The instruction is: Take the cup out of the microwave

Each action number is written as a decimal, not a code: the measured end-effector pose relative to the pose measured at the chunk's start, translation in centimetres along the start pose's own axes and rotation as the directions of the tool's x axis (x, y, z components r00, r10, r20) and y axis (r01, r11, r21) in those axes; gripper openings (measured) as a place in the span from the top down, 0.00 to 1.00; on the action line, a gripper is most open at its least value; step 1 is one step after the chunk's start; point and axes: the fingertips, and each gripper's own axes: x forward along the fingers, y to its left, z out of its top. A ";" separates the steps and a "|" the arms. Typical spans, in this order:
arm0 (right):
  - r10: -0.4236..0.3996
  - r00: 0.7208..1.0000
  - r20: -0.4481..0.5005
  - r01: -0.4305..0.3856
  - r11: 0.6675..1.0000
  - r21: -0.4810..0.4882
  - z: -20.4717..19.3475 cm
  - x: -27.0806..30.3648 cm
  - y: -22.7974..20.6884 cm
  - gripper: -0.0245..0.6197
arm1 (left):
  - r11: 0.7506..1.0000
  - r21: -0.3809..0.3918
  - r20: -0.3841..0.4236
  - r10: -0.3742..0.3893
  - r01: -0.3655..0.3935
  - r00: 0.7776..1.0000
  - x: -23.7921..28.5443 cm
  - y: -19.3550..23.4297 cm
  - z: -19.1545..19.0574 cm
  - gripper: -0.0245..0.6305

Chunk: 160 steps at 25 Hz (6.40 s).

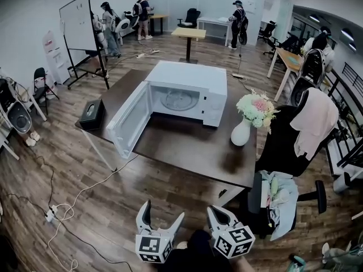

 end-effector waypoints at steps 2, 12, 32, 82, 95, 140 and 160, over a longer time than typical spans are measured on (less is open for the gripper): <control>-0.005 1.000 -0.007 0.005 1.000 0.004 0.0 0.1 -0.2 0.97 | 1.000 -0.011 -0.003 -0.002 0.002 1.000 0.1 0.0 -0.1 0.24; 0.017 1.000 -0.019 -0.017 1.000 0.011 0.6 2.3 -0.7 0.97 | 0.999 -0.029 0.001 0.018 -0.018 1.000 1.7 1.3 0.2 0.24; 0.033 0.997 -0.066 -0.033 0.999 0.013 5.0 12.9 -6.4 0.97 | 0.999 -0.034 -0.028 -0.020 0.019 0.999 14.5 5.9 2.4 0.24; -0.055 0.998 -0.015 0.056 0.990 0.131 13.9 32.0 -14.3 0.97 | 0.983 0.027 -0.022 -0.179 0.180 0.984 37.1 15.8 10.1 0.24; -0.168 0.985 -0.026 0.170 0.977 0.130 15.4 35.2 -14.6 0.97 | 0.973 0.016 -0.042 -0.231 0.232 0.972 43.2 20.2 10.6 0.24; -0.247 0.955 -0.166 0.281 0.931 0.234 12.7 42.2 -17.9 0.97 | 0.942 0.152 -0.079 -0.290 0.299 0.954 63.5 23.9 9.8 0.24; -0.252 0.953 -0.170 0.291 0.917 0.273 12.5 42.8 -18.5 0.97 | 0.945 0.186 -0.087 -0.257 0.269 0.962 64.5 23.9 9.6 0.34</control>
